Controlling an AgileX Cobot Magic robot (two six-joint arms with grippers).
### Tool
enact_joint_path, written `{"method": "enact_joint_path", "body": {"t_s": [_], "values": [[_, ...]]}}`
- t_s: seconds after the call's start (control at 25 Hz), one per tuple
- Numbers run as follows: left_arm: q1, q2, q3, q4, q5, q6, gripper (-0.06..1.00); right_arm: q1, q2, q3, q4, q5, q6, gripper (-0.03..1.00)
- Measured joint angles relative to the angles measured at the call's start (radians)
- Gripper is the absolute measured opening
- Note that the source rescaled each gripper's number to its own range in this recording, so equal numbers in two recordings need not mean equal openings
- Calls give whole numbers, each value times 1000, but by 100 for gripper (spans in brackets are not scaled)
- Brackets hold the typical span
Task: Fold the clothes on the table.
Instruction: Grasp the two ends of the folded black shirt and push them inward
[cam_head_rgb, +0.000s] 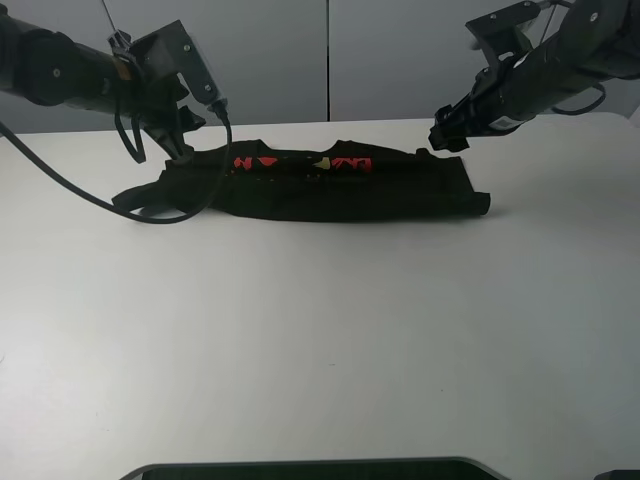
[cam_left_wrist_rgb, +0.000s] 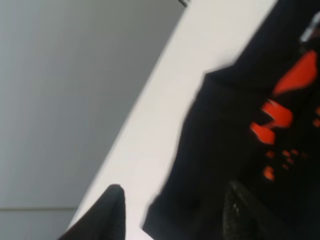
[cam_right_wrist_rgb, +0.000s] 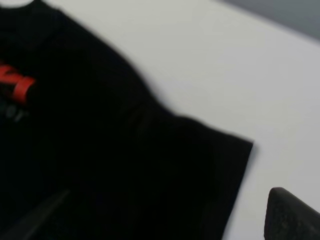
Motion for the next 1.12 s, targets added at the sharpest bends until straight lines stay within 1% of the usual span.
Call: {"method": "enact_joint_path", "body": {"t_s": [0.12,0.2,0.4,0.48,0.52,0.6,0.76,0.84,1.0,1.12], "values": [[-2,0,0,-4,88,-55,58,-2,0,0,-4,53,52,82],[-2,0,0,-10,128,-95,58,-9,9,0,-4,77,74,82],[-2,0,0,-17,161,-168,58,-57,83,0,-1,98,89,82],[-2,0,0,-17,163,-177,58,-61,113,0,25,98,81,82],[-2,0,0,-17,163,-179,58,-61,125,0,48,98,66,82],[-2,6,0,-17,165,-181,58,-61,141,0,133,98,6,82],[-2,44,0,-17,165,-183,58,-61,156,0,312,111,-148,82],[-2,64,0,-17,165,-183,58,-61,161,0,365,113,-201,82],[-2,93,0,-17,169,-183,58,-61,163,0,392,111,-237,82],[-2,98,0,-17,169,-183,58,-61,163,0,394,80,-251,82]]}}
